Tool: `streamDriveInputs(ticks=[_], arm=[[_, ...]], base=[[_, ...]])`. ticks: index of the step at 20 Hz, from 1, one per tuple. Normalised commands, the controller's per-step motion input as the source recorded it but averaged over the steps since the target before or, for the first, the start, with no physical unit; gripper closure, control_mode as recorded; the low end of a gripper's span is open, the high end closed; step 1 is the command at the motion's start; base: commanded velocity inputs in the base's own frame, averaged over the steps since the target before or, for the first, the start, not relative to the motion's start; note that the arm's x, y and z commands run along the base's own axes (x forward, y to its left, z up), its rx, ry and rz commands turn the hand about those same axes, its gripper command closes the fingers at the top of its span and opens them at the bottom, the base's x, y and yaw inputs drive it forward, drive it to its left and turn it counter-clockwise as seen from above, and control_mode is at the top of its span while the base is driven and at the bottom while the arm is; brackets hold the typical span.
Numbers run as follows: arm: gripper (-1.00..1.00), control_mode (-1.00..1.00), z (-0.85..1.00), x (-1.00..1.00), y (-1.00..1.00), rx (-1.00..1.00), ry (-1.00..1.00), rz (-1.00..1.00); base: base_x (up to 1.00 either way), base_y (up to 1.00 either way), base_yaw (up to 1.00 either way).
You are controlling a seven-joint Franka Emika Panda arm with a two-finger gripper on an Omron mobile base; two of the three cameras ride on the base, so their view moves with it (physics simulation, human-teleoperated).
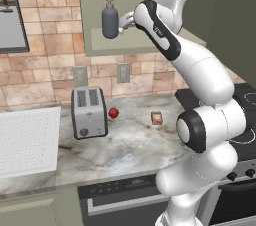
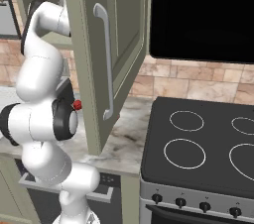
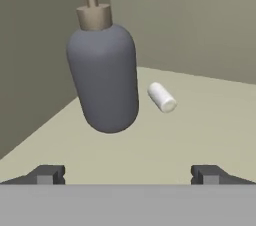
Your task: Pick the soap dispenser and bar soap from the cabinet and place them on the counter.
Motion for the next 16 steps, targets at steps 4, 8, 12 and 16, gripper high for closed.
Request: streamDriveInputs(ticks=[4,8,12,16], arm=[[-1.00,-1.00,0.07,0.14,0.18,-0.03,-0.06,0.04],[-1.00,-1.00,0.08,0.06,0.21,-0.03,-0.07,0.05],[-1.00,-1.00,0.05,0.07,0.22,-0.03,-0.05,0.06],[-1.00,-1.00,0.00,0.13,0.23,-0.02,-0.02,0.04]], base=[[0.00,0.00,0.00],[0.00,0.00,0.00],[0.00,0.00,0.00],[0.00,0.00,0.00]])
